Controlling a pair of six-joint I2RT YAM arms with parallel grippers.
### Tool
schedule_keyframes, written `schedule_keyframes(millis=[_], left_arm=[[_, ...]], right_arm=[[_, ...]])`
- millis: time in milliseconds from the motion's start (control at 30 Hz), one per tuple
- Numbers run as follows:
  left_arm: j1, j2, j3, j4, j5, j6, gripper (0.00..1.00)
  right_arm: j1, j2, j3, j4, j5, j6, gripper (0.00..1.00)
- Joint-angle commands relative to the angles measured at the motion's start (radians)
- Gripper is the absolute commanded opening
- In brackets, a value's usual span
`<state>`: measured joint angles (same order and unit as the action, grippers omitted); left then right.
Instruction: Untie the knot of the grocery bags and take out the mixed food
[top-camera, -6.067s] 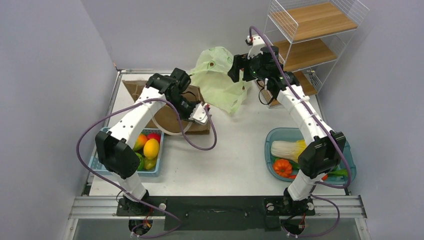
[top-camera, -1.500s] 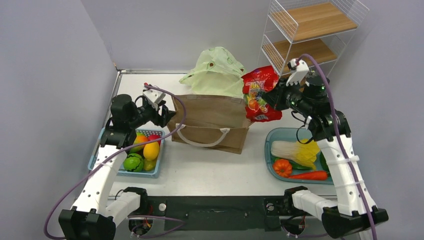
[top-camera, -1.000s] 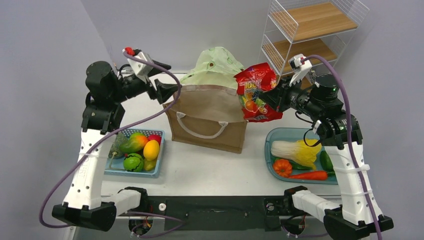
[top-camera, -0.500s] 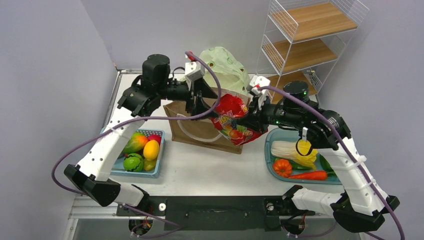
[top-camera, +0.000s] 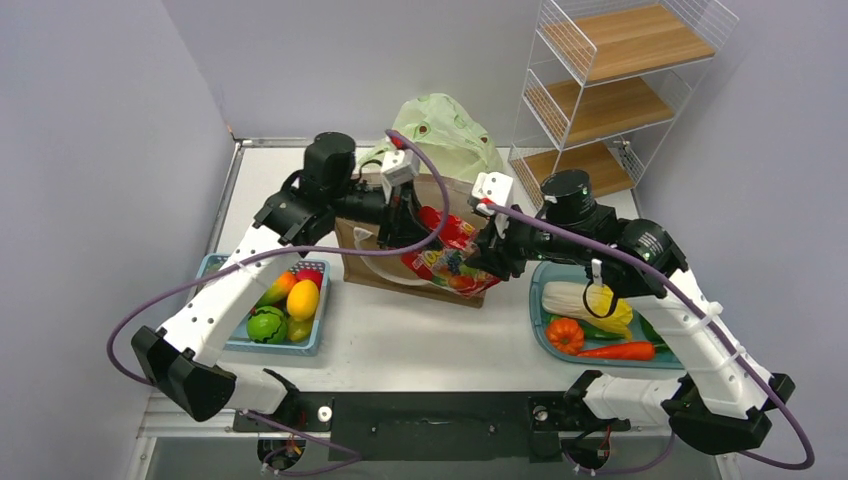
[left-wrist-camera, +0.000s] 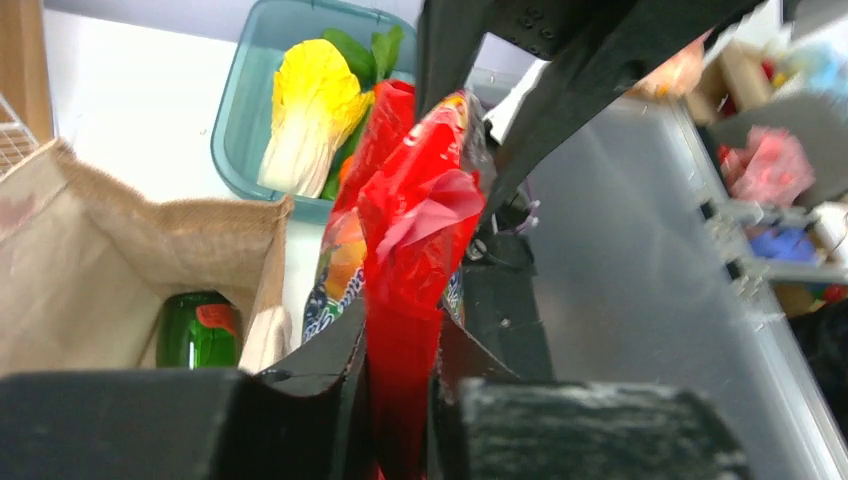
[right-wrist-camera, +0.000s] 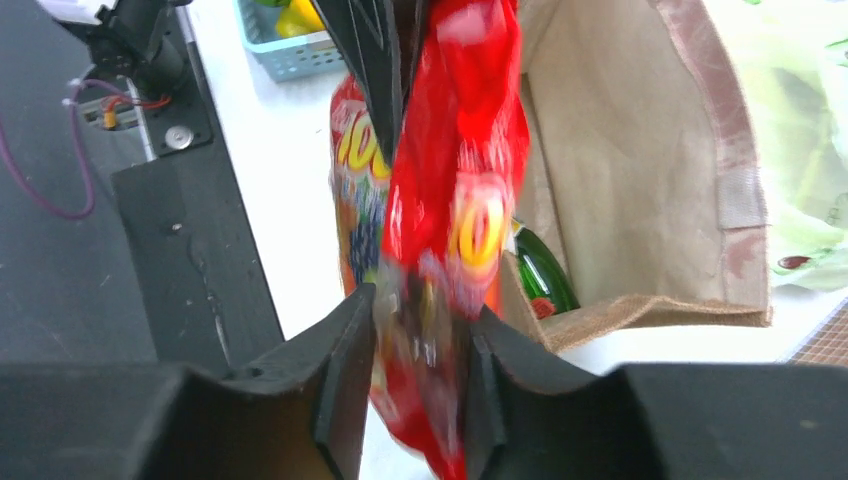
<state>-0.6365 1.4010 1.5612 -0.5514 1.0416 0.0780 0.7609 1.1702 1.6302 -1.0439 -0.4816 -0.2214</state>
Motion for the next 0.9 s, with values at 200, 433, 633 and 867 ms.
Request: schedule_keyframes(millis=[200,433,633,867], left_arm=[[0.212,-0.128,-0.207,0.843,0.314,-0.603,0.00],[0.204,-0.124,-0.202,0.929,0.334,-0.670,0.00],[0.189,-0.120,-0.181,0.998,0.355,-0.742,0.00],[0.249,-0.080,-0.141,0.958,0.220,-0.691,0.07]], right_arm=[[-0.033,-0.120,-0.144,0.072,0.081,-0.020,0.58],[-0.033,-0.068,-0.127,0.134,0.088,-0.001,0.74],[-0.030,-0.060,-0.153,0.204,0.100,0.048,0.78],[-0.088,-0.098,-0.165,0.222,0.052,0.114,0.00]])
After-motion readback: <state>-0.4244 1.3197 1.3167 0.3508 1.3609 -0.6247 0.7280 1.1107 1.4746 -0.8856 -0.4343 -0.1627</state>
